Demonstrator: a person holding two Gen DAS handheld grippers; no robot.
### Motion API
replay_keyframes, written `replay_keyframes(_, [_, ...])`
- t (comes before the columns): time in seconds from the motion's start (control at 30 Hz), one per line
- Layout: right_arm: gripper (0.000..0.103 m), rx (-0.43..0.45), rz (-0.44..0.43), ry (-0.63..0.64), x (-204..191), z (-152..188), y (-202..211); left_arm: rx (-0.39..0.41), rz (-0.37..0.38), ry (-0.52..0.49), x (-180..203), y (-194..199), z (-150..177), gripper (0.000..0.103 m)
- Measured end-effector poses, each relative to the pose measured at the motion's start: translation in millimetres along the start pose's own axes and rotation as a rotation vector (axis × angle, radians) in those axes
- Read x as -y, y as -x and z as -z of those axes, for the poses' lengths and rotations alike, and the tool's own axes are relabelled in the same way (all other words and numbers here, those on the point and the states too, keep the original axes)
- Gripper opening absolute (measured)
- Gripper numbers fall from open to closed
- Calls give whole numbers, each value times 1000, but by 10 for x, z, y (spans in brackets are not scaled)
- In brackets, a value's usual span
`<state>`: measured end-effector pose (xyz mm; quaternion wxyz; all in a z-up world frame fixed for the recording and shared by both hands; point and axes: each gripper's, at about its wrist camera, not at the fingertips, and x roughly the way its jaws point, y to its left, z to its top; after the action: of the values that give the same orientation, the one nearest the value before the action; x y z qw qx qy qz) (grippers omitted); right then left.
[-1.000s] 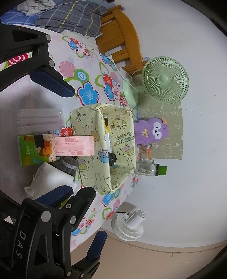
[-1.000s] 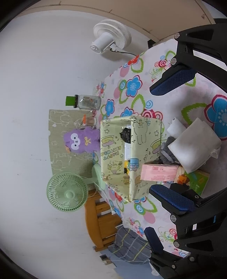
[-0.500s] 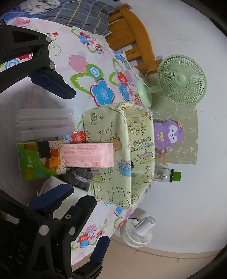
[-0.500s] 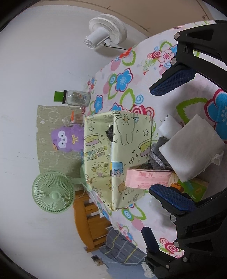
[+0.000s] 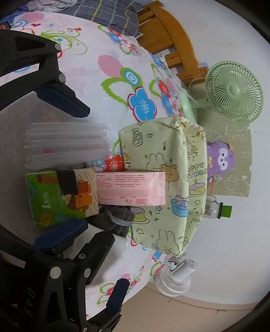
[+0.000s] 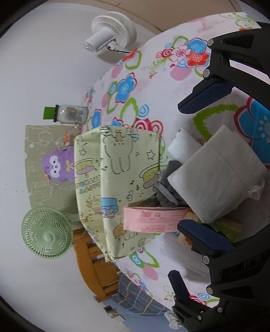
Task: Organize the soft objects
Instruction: 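Move the left tool to the green tissue box while the right tool reaches the white folded cloth, then close the right tool on the white cloth while the left tool closes on the green tissue box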
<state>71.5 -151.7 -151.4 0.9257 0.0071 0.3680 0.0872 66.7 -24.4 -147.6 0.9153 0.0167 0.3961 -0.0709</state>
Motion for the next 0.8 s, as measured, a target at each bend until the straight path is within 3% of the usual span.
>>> replay_keyframes(0.47, [98,-90,-14,-49,18,162,-167,-32,11,-12,73,-67,140,98])
replay_keyframes(0.67, [86,-106,-18,-56,0,193,-191,-34,-2,-27,107,-59,164,97])
replay_keyframes(0.8, [68,-126,-42,-69,-8,217,-212,-38,-13,-36,135,-50,176,97])
